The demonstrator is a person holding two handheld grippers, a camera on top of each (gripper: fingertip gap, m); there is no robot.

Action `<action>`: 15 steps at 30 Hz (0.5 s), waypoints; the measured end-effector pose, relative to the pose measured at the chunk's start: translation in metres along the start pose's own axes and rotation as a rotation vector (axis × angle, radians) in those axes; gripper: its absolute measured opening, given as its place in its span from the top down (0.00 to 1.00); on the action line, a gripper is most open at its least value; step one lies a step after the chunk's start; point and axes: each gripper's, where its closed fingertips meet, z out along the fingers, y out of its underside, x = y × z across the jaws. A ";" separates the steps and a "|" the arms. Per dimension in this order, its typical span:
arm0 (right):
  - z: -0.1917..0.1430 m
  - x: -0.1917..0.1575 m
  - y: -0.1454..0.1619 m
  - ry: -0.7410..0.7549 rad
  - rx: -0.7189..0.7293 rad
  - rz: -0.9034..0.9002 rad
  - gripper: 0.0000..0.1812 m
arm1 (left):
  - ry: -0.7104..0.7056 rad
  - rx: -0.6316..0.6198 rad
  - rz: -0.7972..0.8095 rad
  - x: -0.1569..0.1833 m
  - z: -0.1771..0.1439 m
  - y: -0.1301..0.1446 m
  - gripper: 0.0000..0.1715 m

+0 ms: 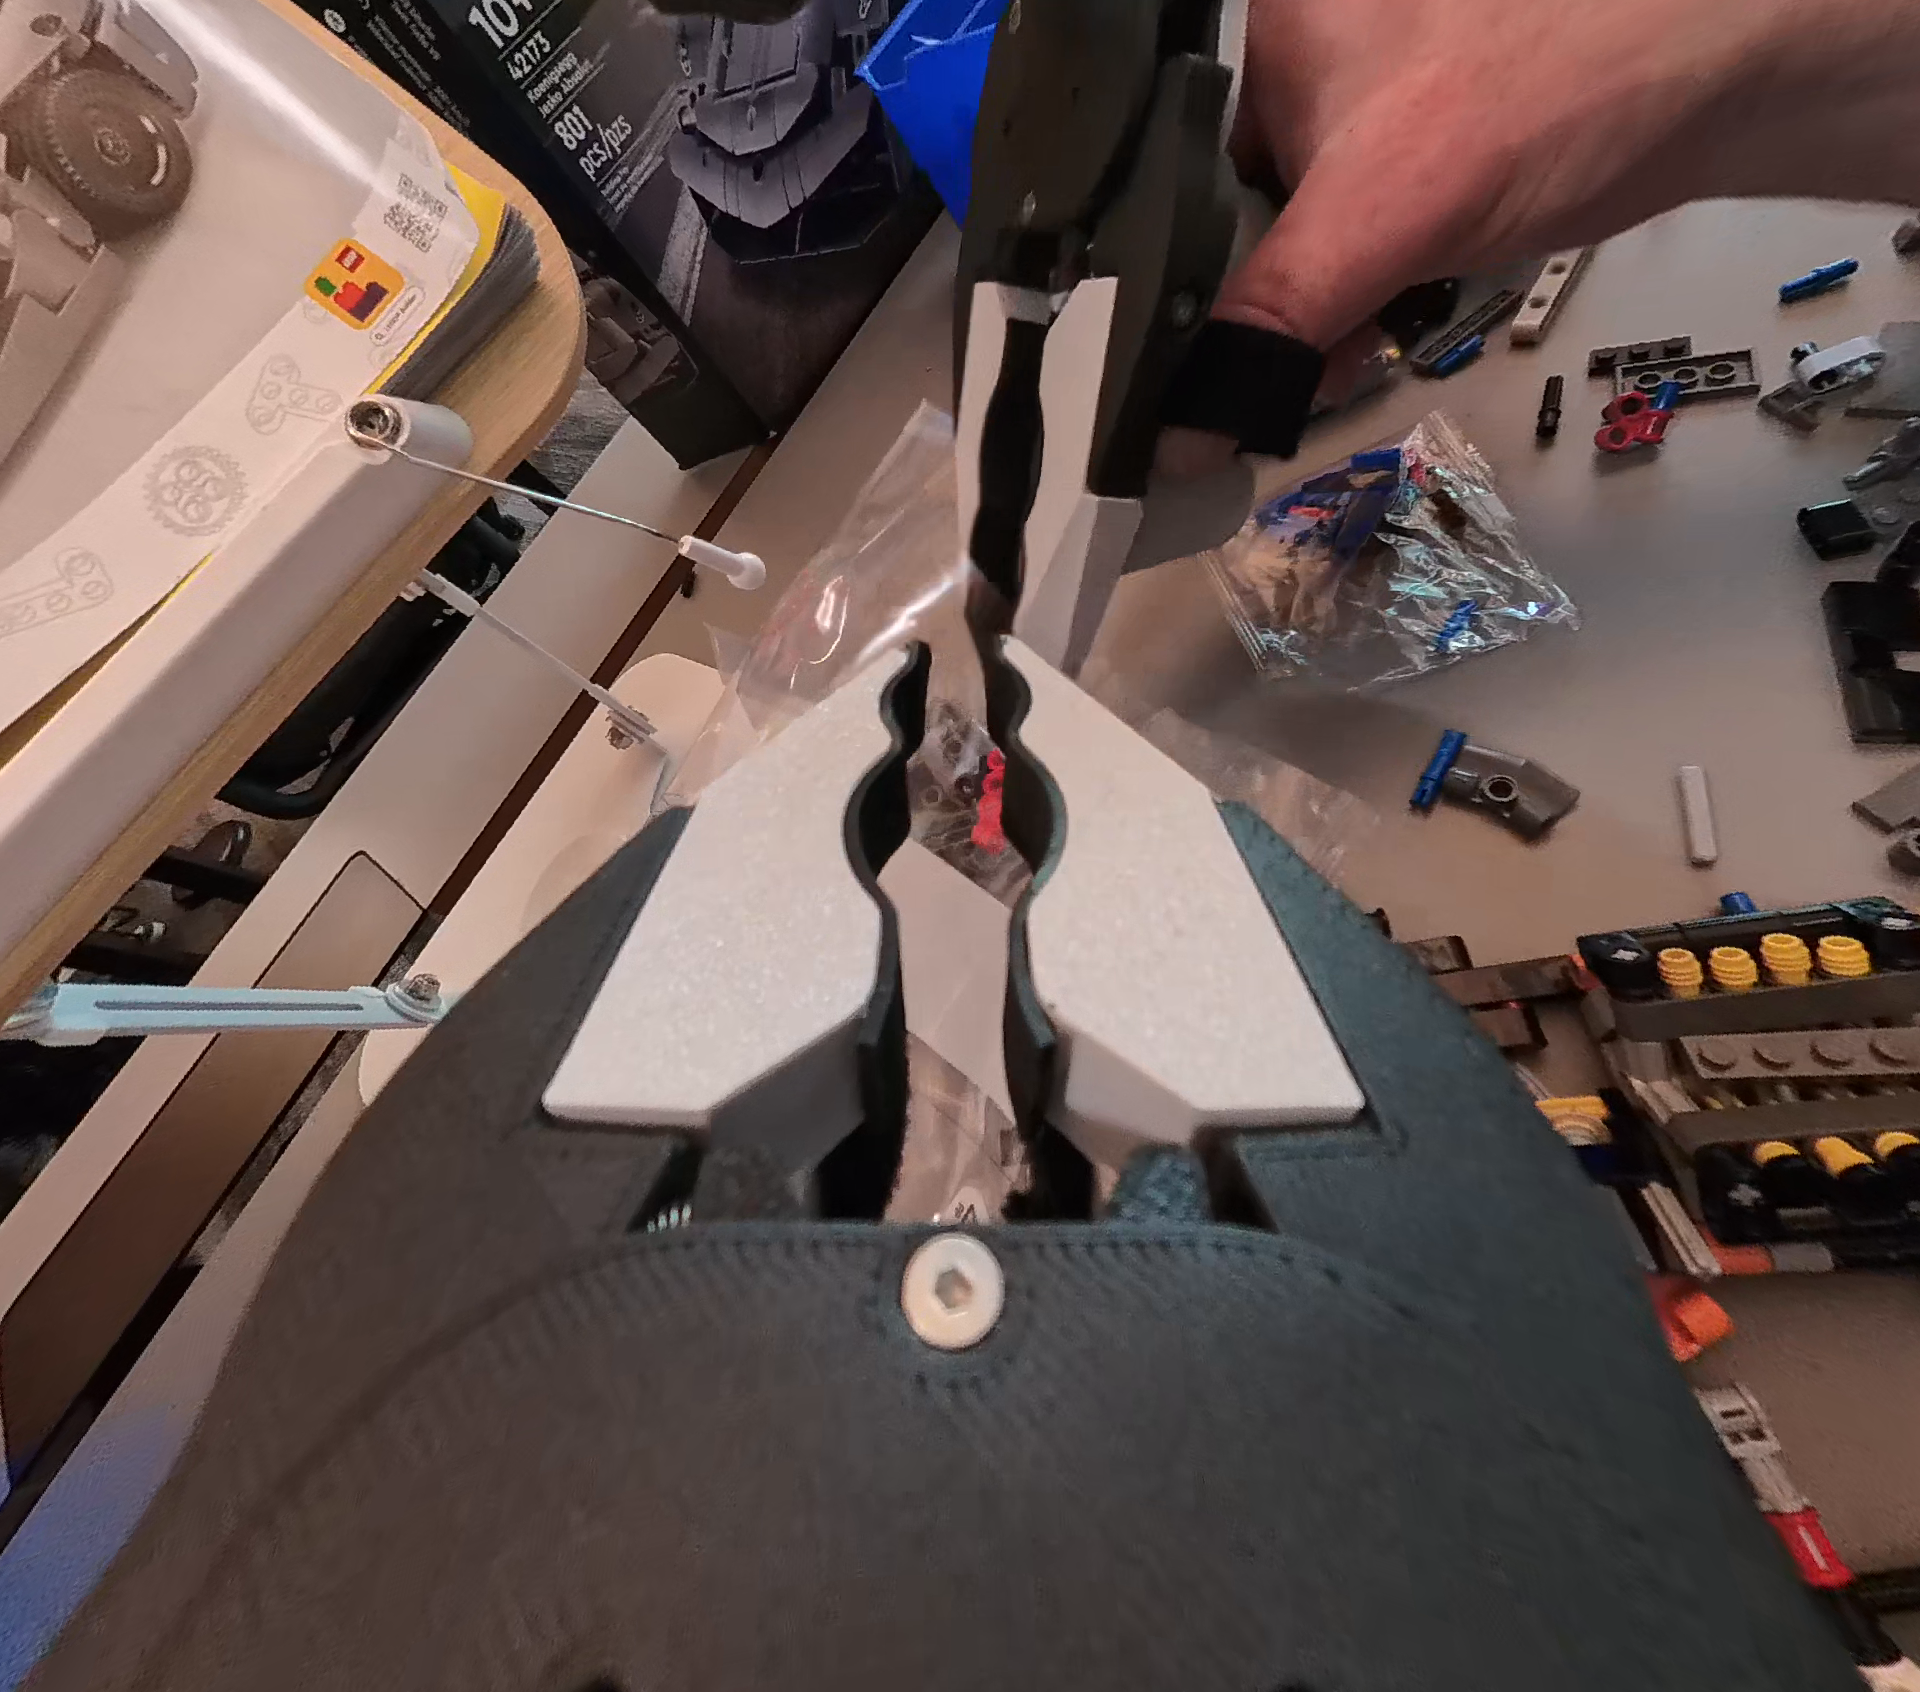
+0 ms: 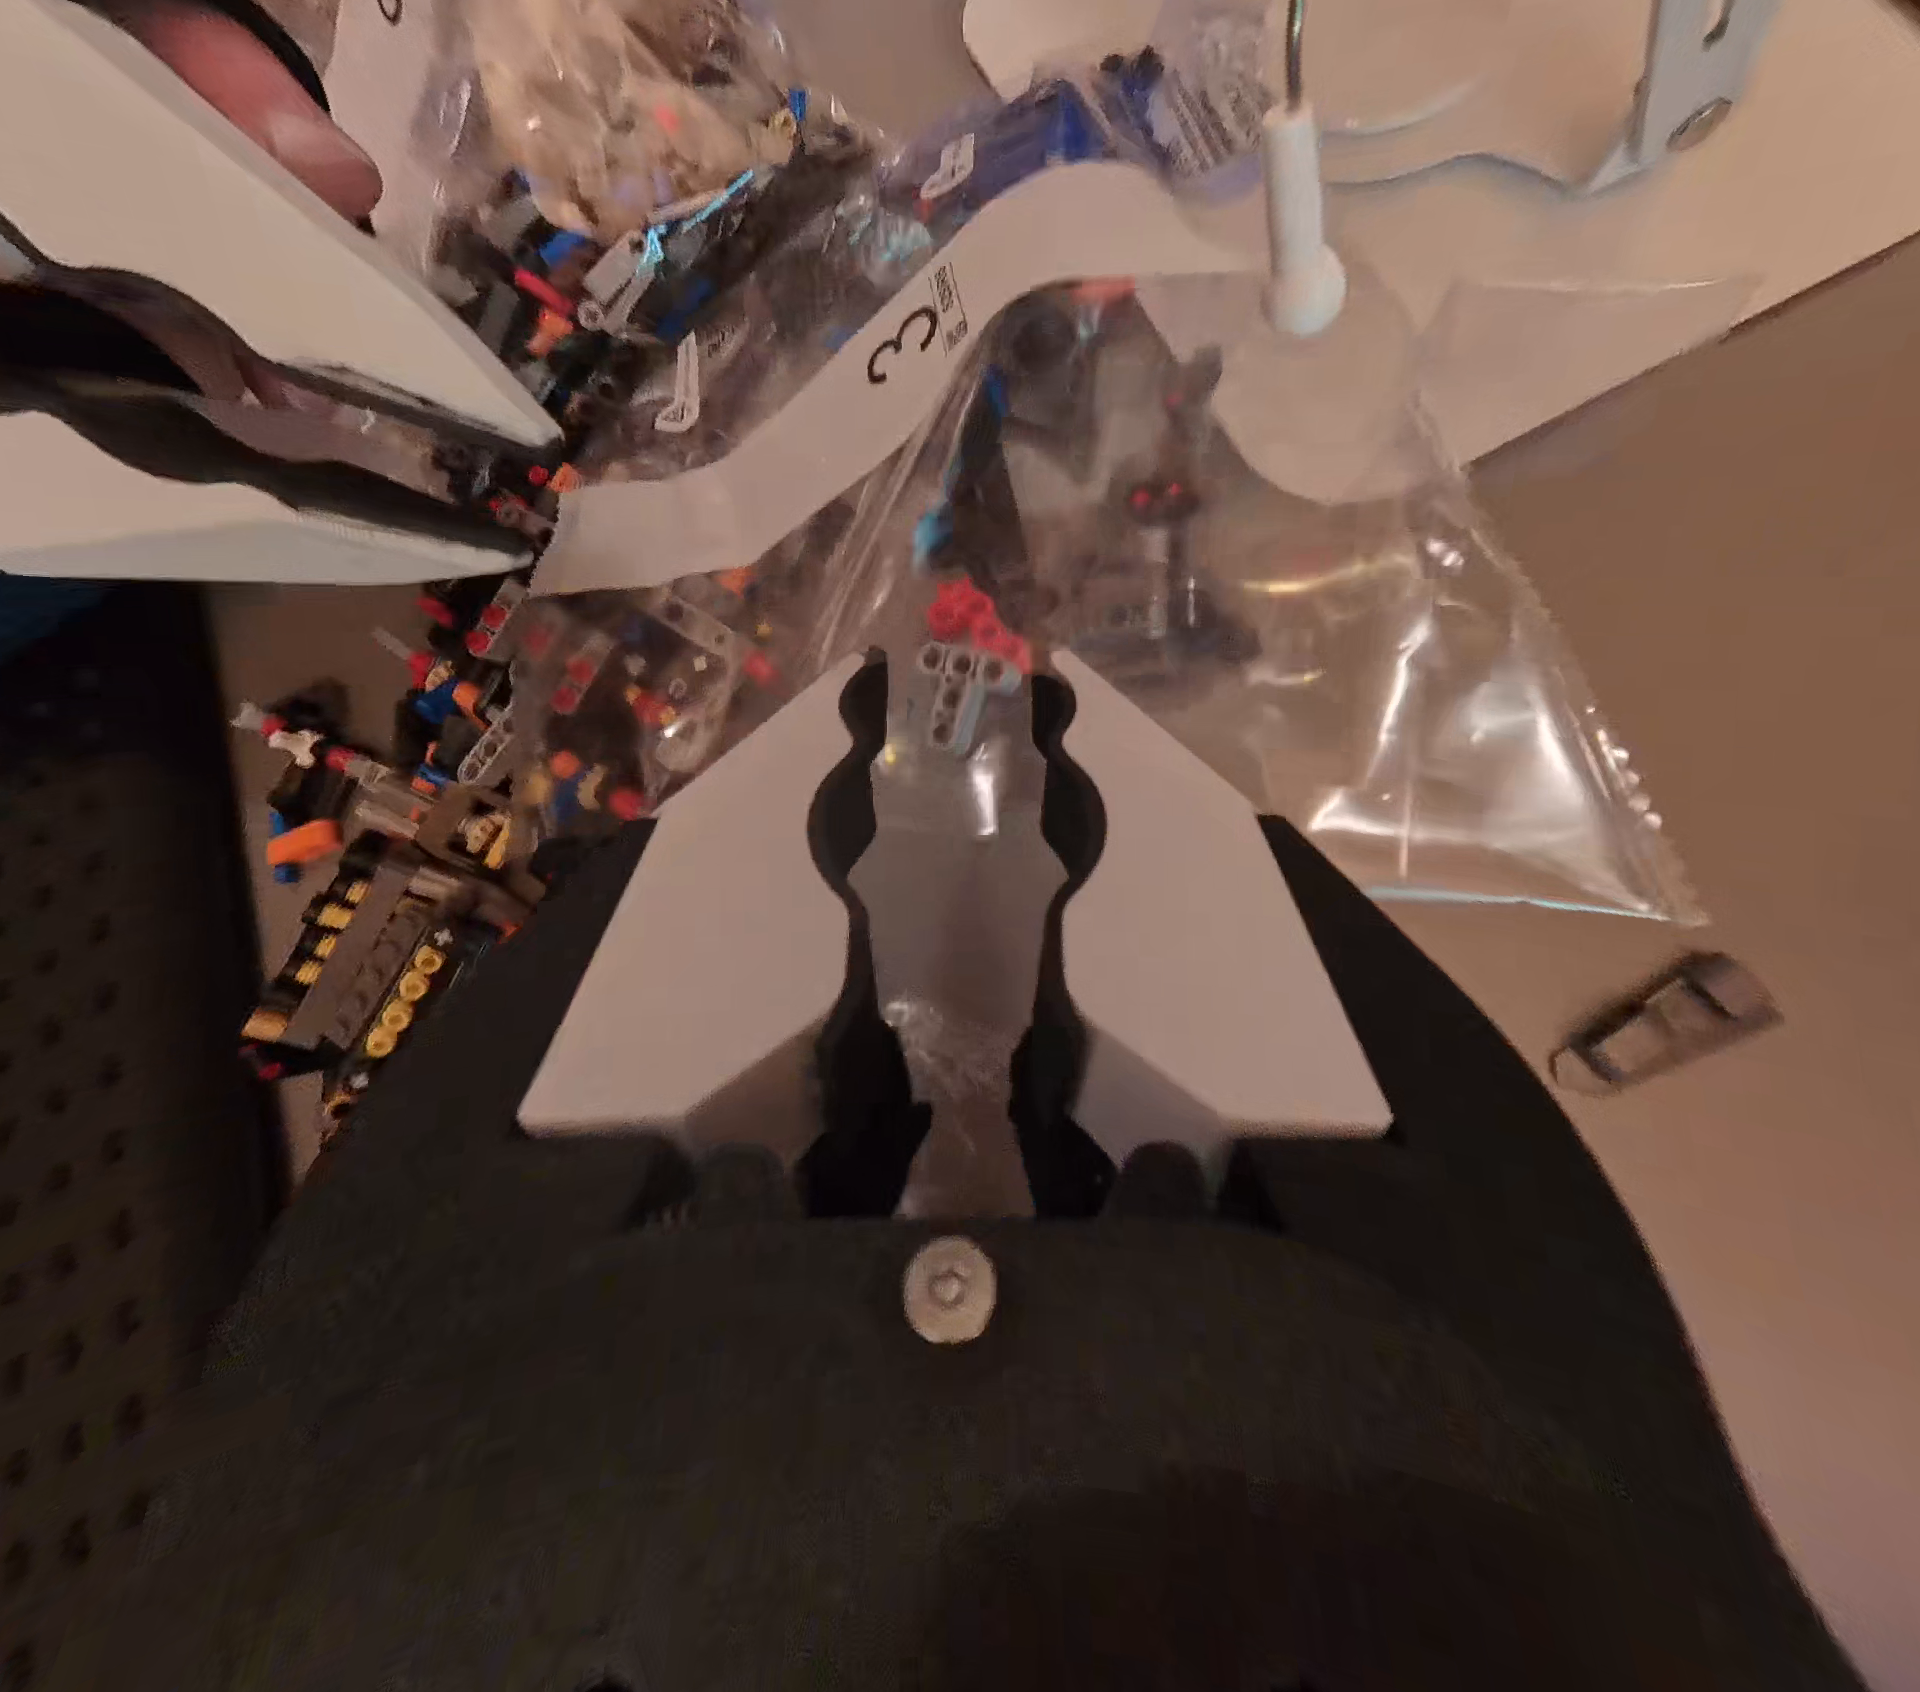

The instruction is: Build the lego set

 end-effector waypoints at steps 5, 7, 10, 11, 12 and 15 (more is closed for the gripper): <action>-0.022 -0.002 0.013 0.029 -0.063 -0.066 0.86 | -0.005 0.011 -0.004 -0.002 -0.003 -0.002 0.95; -0.027 -0.022 0.027 -0.053 -0.125 -0.133 0.86 | -0.004 0.013 -0.003 -0.001 -0.004 -0.003 0.95; -0.024 -0.047 0.068 -0.145 -0.299 -0.249 0.88 | 0.001 0.009 0.001 0.000 -0.003 -0.003 0.95; -0.021 -0.055 0.080 -0.170 -0.354 -0.284 0.89 | 0.001 0.008 0.004 0.001 -0.003 -0.003 0.95; -0.017 -0.060 0.089 -0.183 -0.401 -0.303 0.89 | 0.001 0.007 0.008 0.001 -0.003 -0.003 0.95; -0.007 -0.064 0.102 -0.178 -0.491 -0.318 0.88 | 0.000 0.004 0.010 0.001 -0.004 -0.002 0.95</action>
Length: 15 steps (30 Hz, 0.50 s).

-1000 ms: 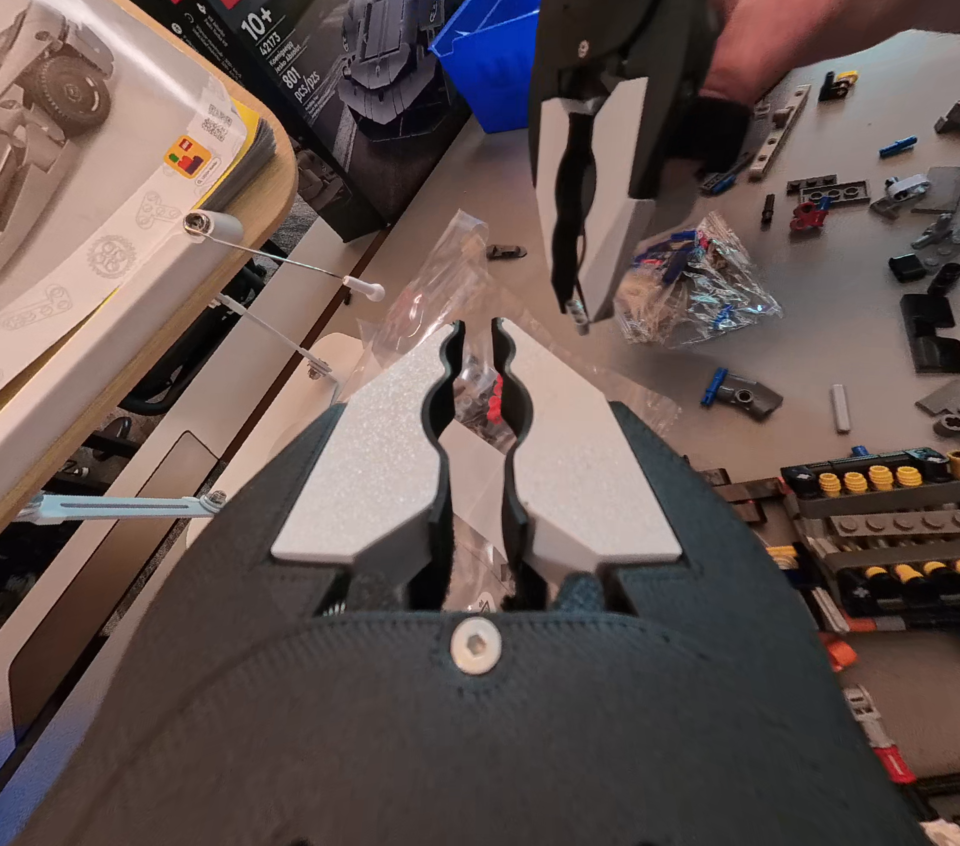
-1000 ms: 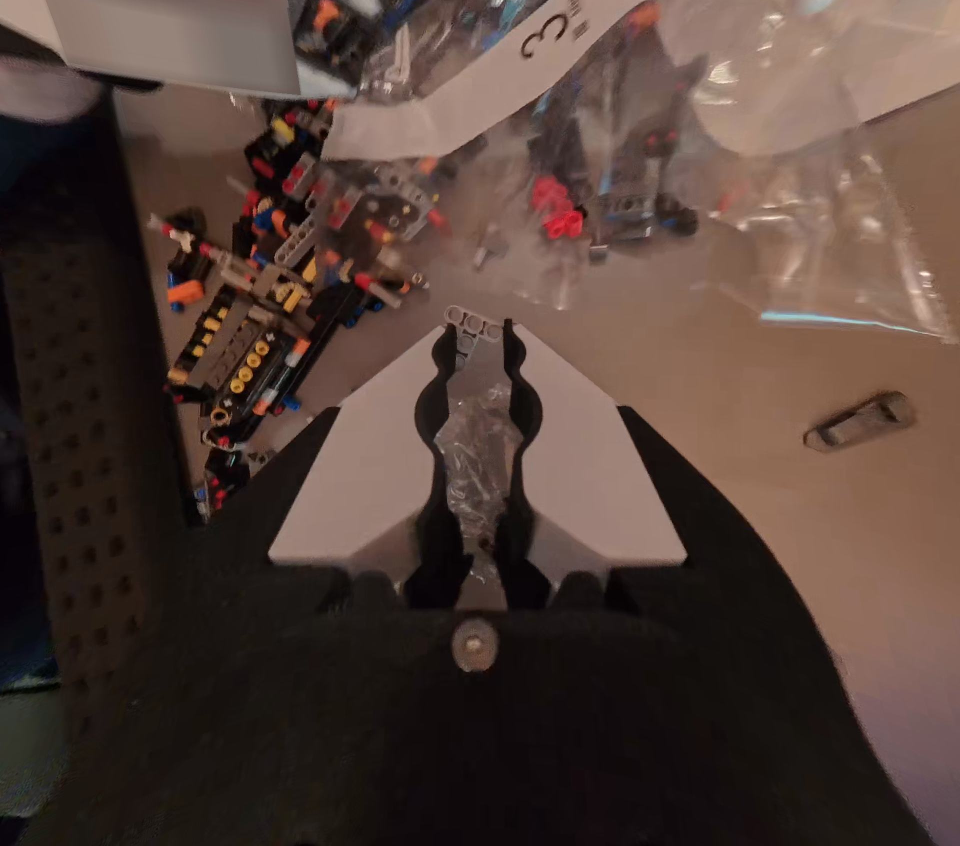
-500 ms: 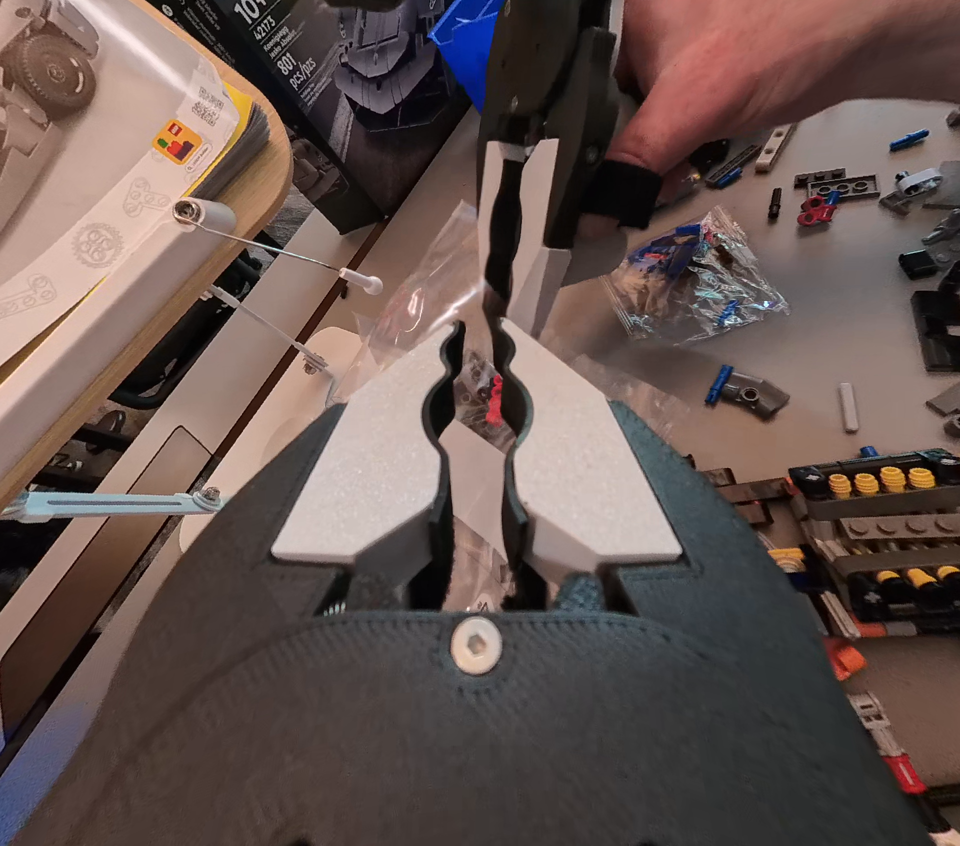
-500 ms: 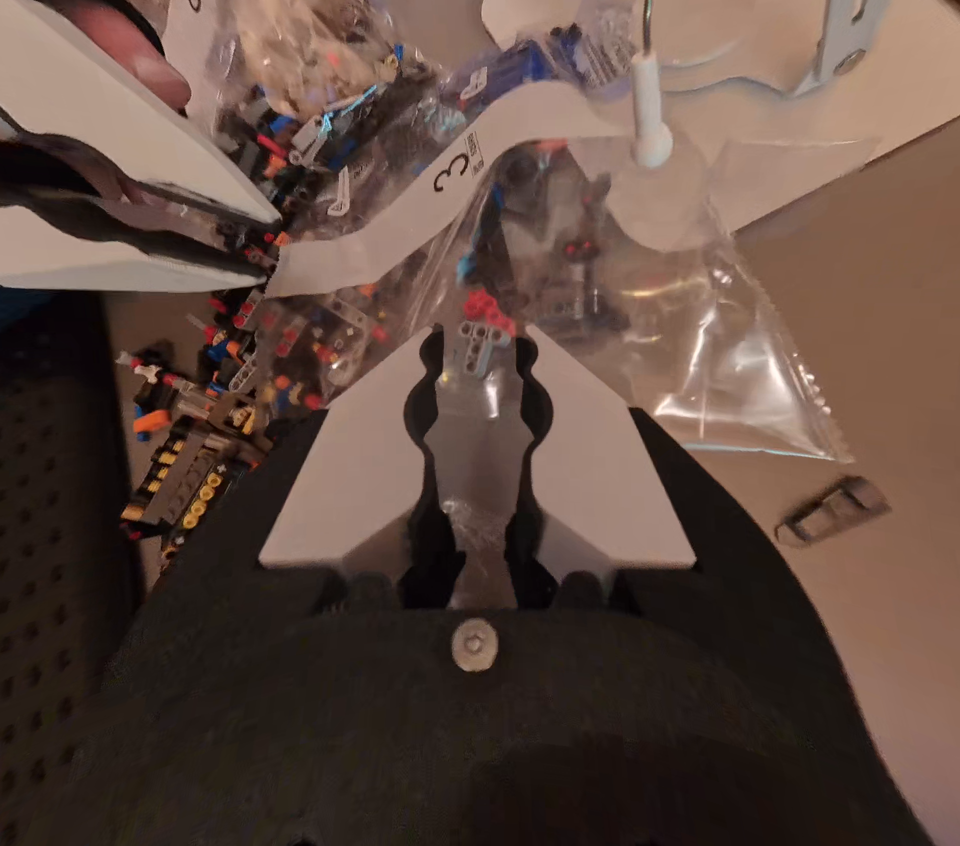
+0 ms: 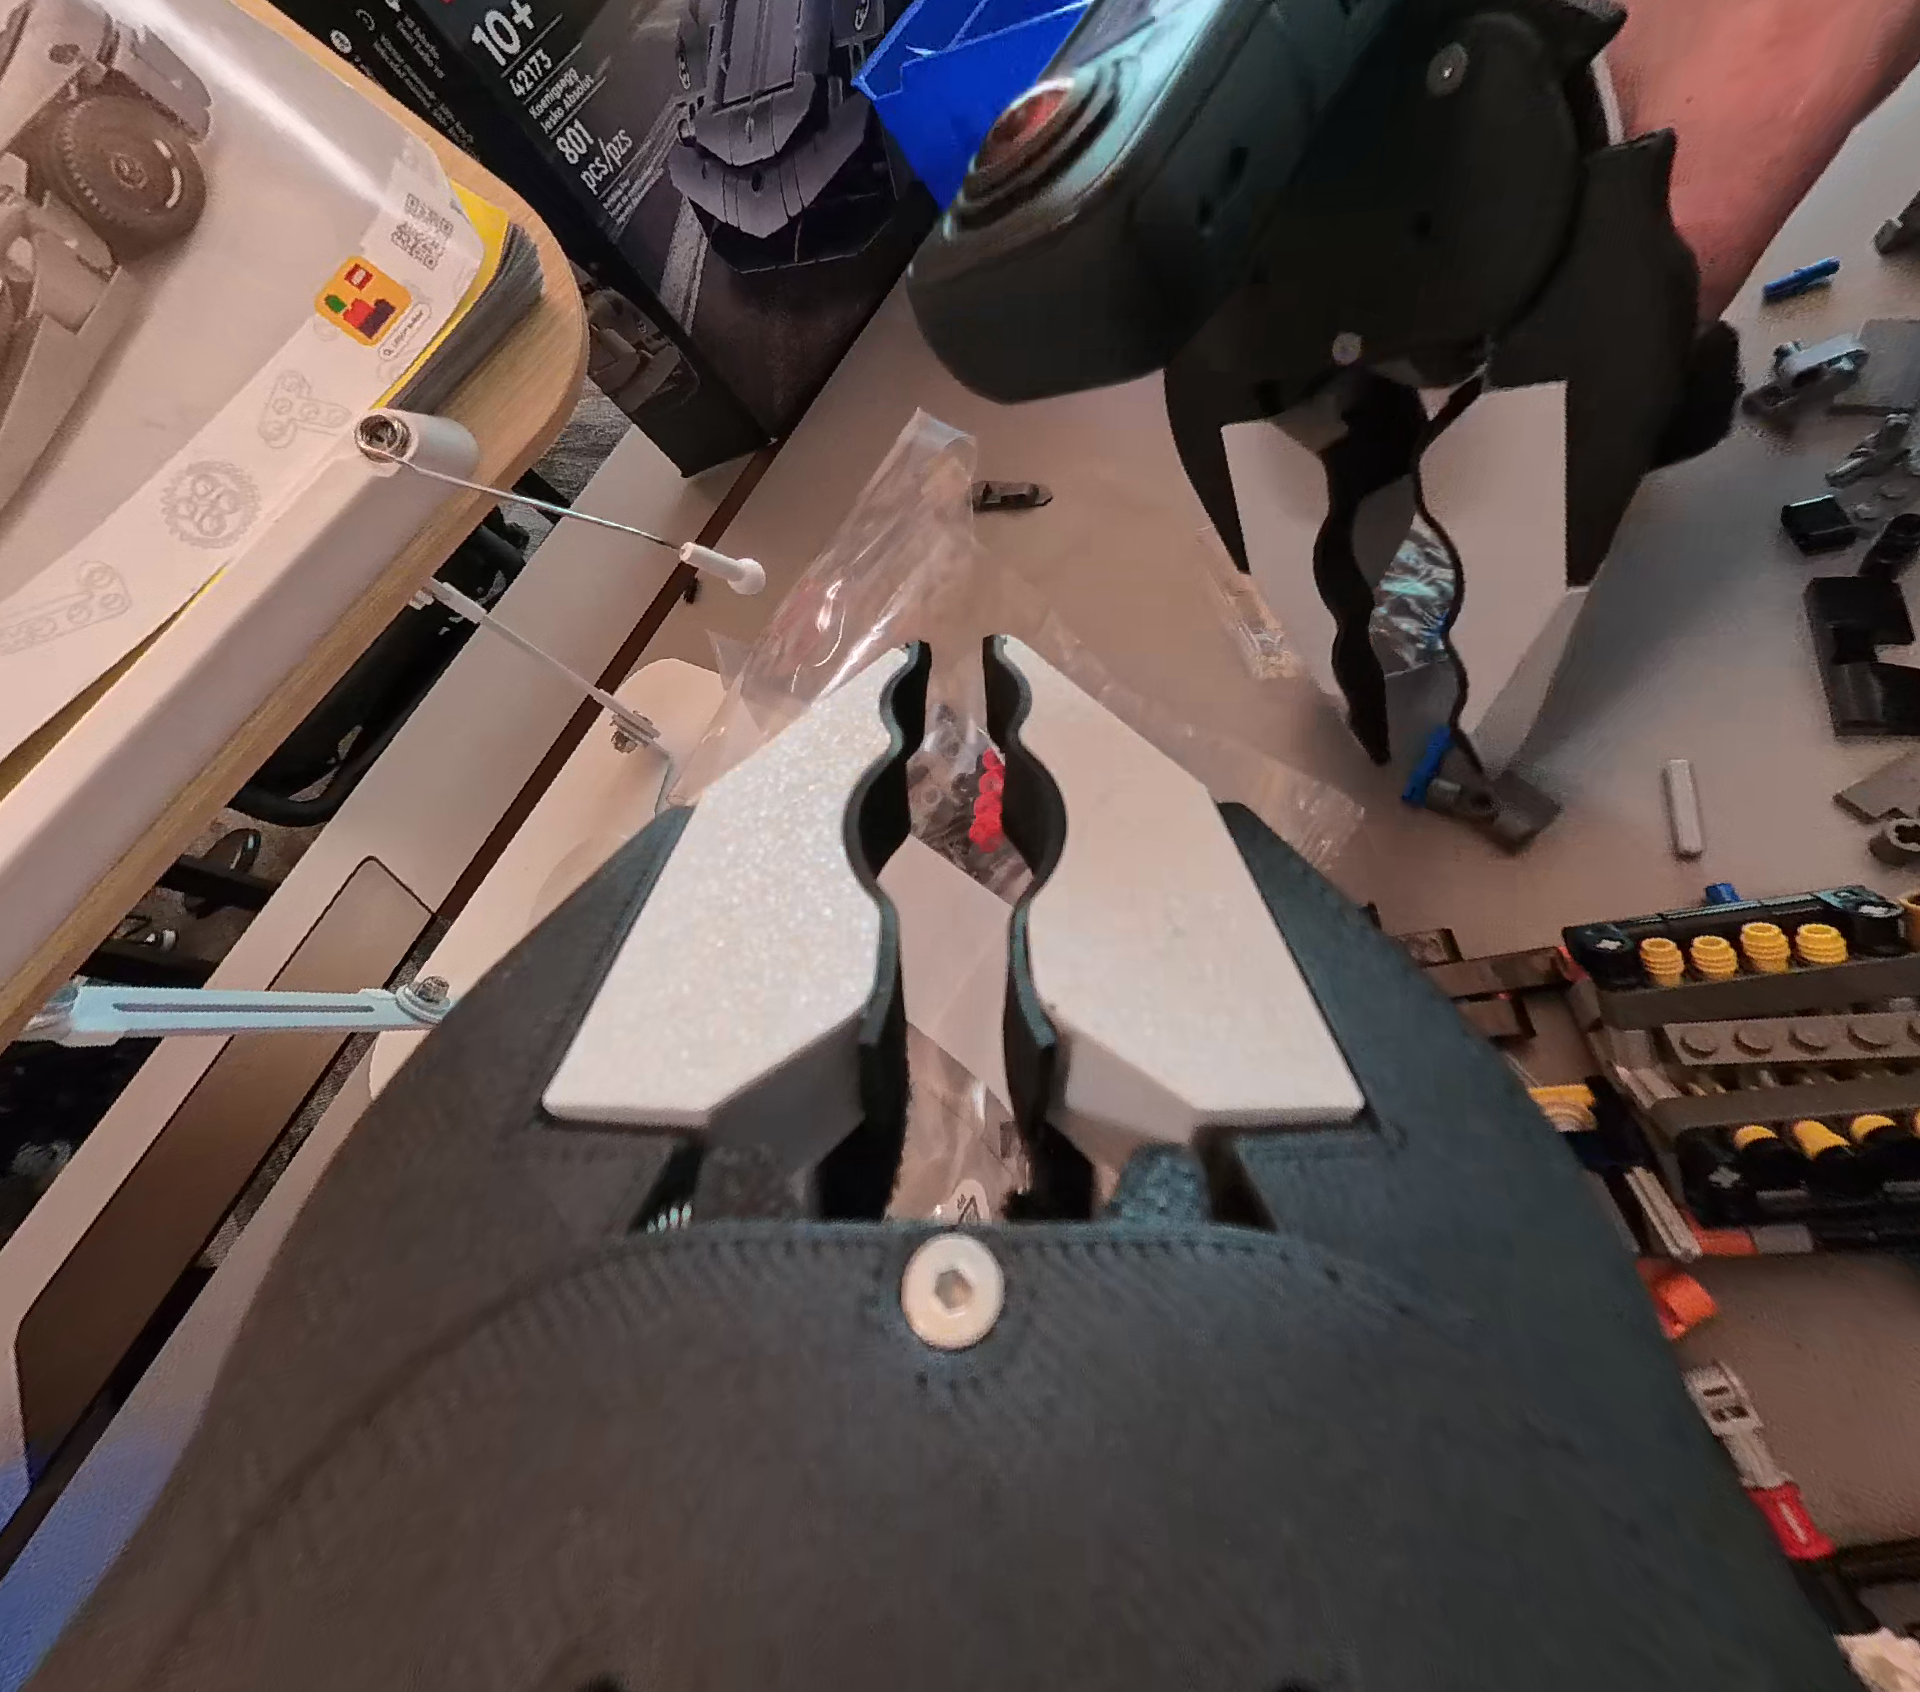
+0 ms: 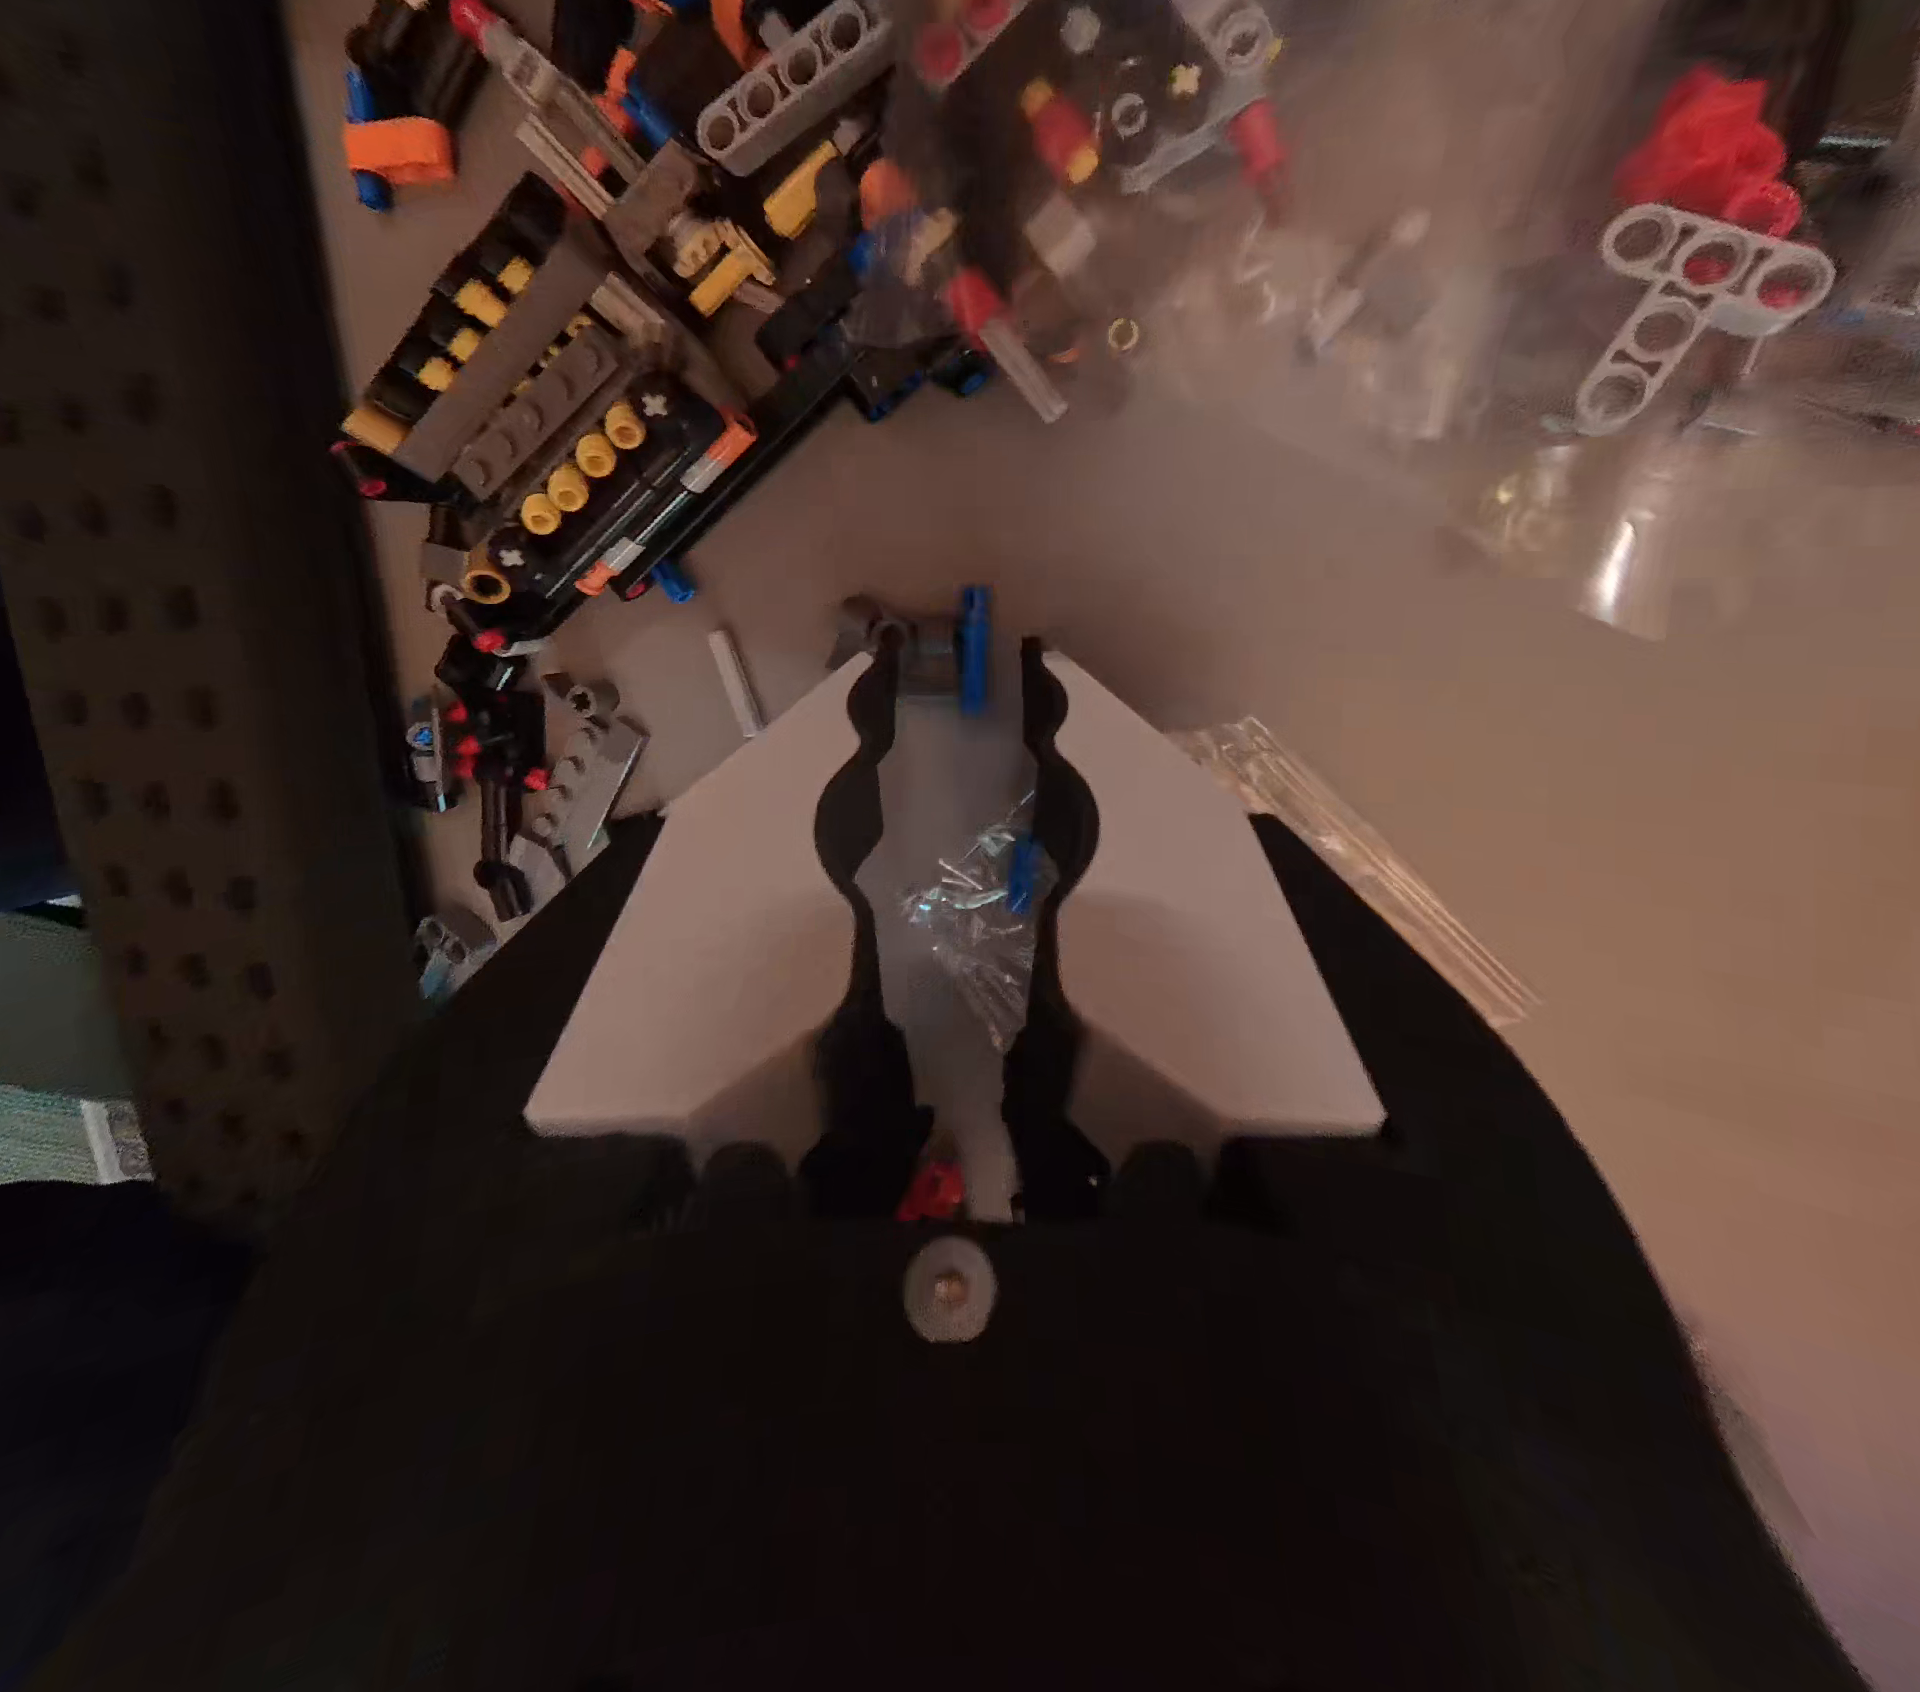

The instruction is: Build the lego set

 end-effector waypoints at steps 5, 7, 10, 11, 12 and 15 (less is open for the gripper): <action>0.003 0.005 -0.002 0.009 0.004 0.032 0.96 | 0.001 0.006 -0.006 -0.001 -0.001 -0.001 0.95; 0.004 0.005 -0.003 0.012 0.006 0.030 0.99 | 0.002 0.001 -0.001 0.000 0.000 -0.001 0.95; 0.003 0.006 -0.001 0.029 -0.003 0.016 0.99 | 0.003 0.000 0.001 0.001 0.000 -0.001 0.95; 0.002 0.005 -0.001 0.027 -0.002 0.014 0.99 | 0.001 0.002 0.000 0.000 0.000 -0.001 0.95; 0.002 0.004 -0.002 0.021 0.003 0.012 0.99 | -0.001 0.004 -0.002 0.000 -0.001 -0.001 0.95; -0.007 0.007 -0.008 0.023 0.067 0.023 0.99 | -0.012 0.010 -0.010 -0.004 -0.003 -0.002 0.95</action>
